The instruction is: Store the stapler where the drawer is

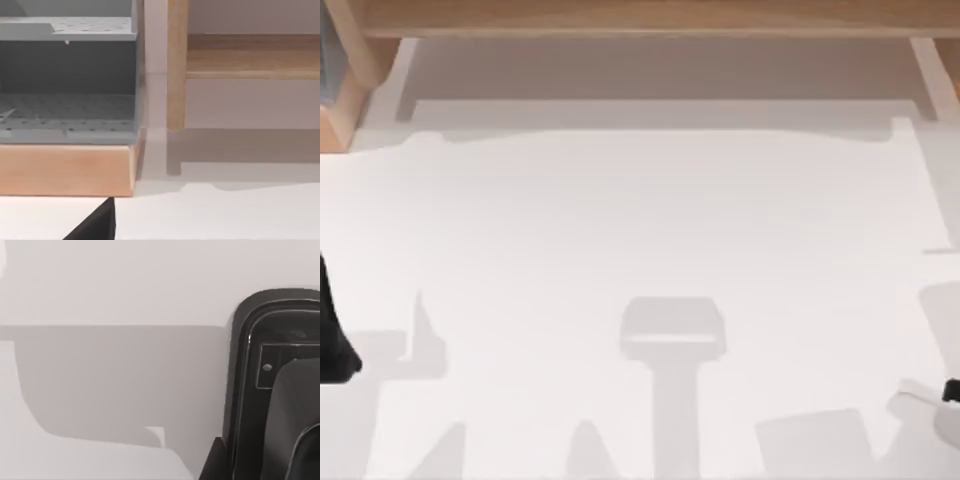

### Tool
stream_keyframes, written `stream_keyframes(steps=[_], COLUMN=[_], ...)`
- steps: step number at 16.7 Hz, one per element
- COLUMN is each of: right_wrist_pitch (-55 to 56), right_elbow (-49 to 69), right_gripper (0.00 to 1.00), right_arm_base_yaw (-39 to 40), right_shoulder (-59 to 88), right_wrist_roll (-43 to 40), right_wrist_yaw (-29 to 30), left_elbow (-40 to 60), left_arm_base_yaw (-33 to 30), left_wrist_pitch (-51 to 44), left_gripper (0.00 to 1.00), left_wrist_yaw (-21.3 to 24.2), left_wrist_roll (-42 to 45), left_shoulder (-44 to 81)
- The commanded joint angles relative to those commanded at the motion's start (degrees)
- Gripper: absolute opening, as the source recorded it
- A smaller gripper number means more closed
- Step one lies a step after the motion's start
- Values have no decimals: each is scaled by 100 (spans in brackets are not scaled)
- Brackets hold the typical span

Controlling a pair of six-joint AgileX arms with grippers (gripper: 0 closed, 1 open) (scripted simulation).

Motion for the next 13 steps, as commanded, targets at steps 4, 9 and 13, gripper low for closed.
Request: stream_keyframes(steps=[4,9,13], right_wrist_pitch=[0,-224,-820], right_elbow=[0,111,403], right_gripper=[0,0,0], right_arm_base_yaw=[0,-12,-13], right_shoulder=[0,-92,-373], right_wrist_roll=[0,13,-2], right_wrist_yaw=[0,-2,-1], left_elbow=[0,0,0], left_arm_base_yaw=[0,0,0], left_wrist_pitch=[0,0,0], left_gripper=[100,100,100], left_wrist_yaw=[0,0,0], left_wrist_roll=[0,0,0], left_shoulder=[0,0,0])
